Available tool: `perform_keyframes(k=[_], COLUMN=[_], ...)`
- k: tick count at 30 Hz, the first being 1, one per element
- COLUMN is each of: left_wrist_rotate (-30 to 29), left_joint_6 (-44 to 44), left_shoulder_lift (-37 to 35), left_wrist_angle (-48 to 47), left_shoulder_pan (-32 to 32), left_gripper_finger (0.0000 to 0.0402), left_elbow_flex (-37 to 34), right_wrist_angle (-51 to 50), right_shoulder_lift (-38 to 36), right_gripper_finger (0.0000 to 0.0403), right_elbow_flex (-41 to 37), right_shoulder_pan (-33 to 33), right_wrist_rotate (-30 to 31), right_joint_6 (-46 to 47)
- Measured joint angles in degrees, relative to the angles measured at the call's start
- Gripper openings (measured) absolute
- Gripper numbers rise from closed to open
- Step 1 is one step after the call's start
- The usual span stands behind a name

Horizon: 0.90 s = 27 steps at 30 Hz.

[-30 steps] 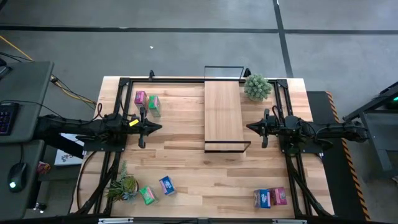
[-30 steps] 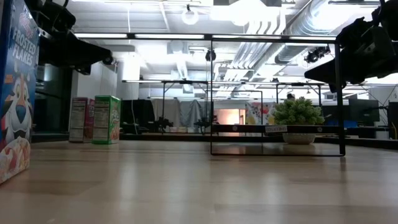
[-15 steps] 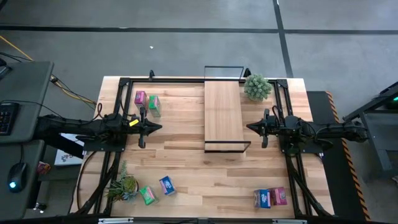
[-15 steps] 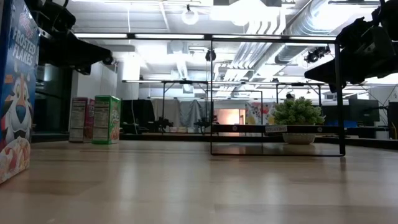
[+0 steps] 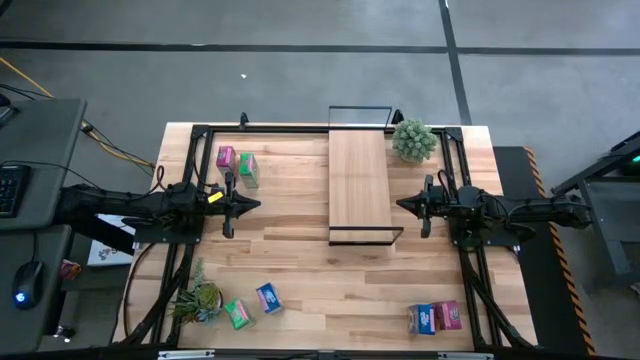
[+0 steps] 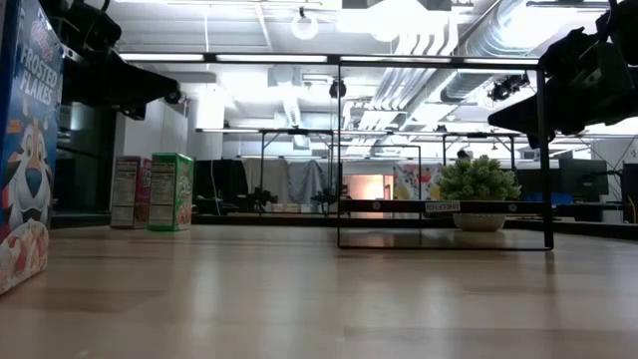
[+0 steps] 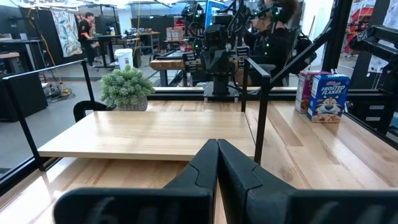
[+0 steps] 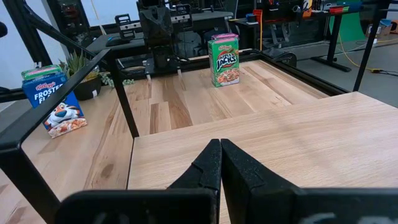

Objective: Stack cereal on shelf

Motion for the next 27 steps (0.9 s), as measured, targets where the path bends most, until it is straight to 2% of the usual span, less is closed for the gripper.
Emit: perform_keyframes(k=[16,19,23,25,27], left_wrist_rotate=[0.0,0.0,0.0,0.0,0.0], left_joint_6=[0.0,0.0,0.0,0.0,0.0], left_shoulder_lift=[0.0,0.0,0.0,0.0,0.0], left_wrist_angle=[0.0,0.0,0.0,0.0,0.0], left_shoulder_pan=[0.0,0.0,0.0,0.0,0.0], left_gripper_finger=[0.0001,0.0001,0.0001,0.0001,0.0001], left_elbow_flex=[0.0,0.0,0.0,0.0,0.0], right_wrist_angle=[0.0,0.4,15.2,24.9,28.3], right_shoulder_lift=[0.0,0.0,0.7,2.0,4.3], right_gripper_finger=[0.0000,0.0000,0.0001,0.0009,0.0026], right_elbow_flex=[0.0,0.0,0.0,0.2,2.1], right_shoulder_pan=[0.0,0.0,-0.1,0.1,1.0], right_wrist_rotate=[0.0,0.2,3.3,2.5,0.6], right_joint_6=[0.0,3.3,10.5,12.5,13.5])
